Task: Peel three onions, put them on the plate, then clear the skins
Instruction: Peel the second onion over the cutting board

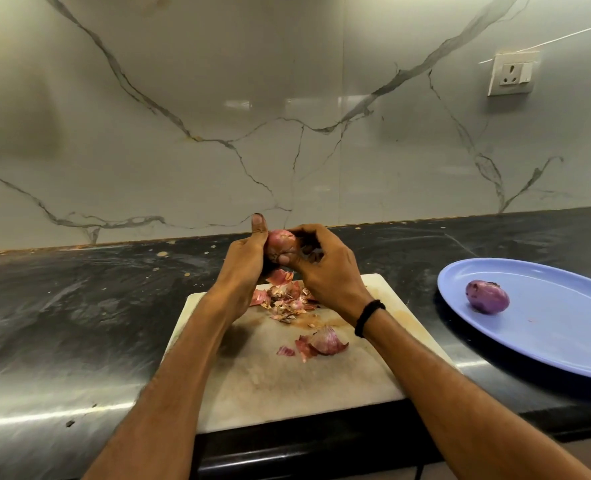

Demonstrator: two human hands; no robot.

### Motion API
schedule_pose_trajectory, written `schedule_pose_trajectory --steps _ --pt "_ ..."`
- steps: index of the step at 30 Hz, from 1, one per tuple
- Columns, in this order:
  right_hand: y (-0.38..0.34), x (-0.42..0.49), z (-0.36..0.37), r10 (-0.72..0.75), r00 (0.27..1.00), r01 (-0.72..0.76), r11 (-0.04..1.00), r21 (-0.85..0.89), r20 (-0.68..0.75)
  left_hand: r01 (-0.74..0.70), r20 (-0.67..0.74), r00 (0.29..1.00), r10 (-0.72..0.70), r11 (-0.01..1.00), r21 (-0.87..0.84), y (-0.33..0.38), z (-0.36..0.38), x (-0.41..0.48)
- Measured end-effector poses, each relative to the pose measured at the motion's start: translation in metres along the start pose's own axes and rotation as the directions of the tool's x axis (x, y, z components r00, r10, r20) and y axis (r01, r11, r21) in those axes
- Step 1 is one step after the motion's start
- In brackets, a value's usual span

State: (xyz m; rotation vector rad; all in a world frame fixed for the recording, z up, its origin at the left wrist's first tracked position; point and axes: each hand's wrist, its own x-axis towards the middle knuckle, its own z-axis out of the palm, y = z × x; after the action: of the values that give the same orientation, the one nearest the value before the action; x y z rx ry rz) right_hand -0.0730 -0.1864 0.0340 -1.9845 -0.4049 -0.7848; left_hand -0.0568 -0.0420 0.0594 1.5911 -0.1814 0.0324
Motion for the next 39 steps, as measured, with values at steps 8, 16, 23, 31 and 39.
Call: schedule_pose_trajectory --steps 8,16,23,31,39 --pt "0.0017 0.0025 0.0002 -0.081 0.995 0.082 0.997 0.014 -0.056 -0.094 0.088 0.992 0.095 0.995 -0.019 0.0017 0.0018 -0.0049" --pt "0.0025 0.0021 -0.0005 -0.112 0.993 0.111 0.994 -0.023 -0.032 -0.109 0.099 0.989 0.108 0.994 0.002 0.0000 -0.0007 -0.0026" --pt "0.0045 0.0018 -0.0010 -0.129 0.991 0.127 0.990 -0.053 -0.022 -0.123 0.106 0.987 0.118 0.992 0.039 -0.0023 -0.0013 -0.0013" --pt "0.0052 0.0024 0.0007 -0.154 0.984 0.150 0.987 -0.050 -0.090 -0.116 0.090 0.989 0.115 0.993 -0.001 -0.0022 0.0009 -0.0017" --pt "0.0042 0.0026 -0.0008 -0.159 0.986 0.157 0.987 -0.037 -0.056 -0.137 0.108 0.985 0.132 0.990 0.034 -0.0031 -0.0013 -0.0002"
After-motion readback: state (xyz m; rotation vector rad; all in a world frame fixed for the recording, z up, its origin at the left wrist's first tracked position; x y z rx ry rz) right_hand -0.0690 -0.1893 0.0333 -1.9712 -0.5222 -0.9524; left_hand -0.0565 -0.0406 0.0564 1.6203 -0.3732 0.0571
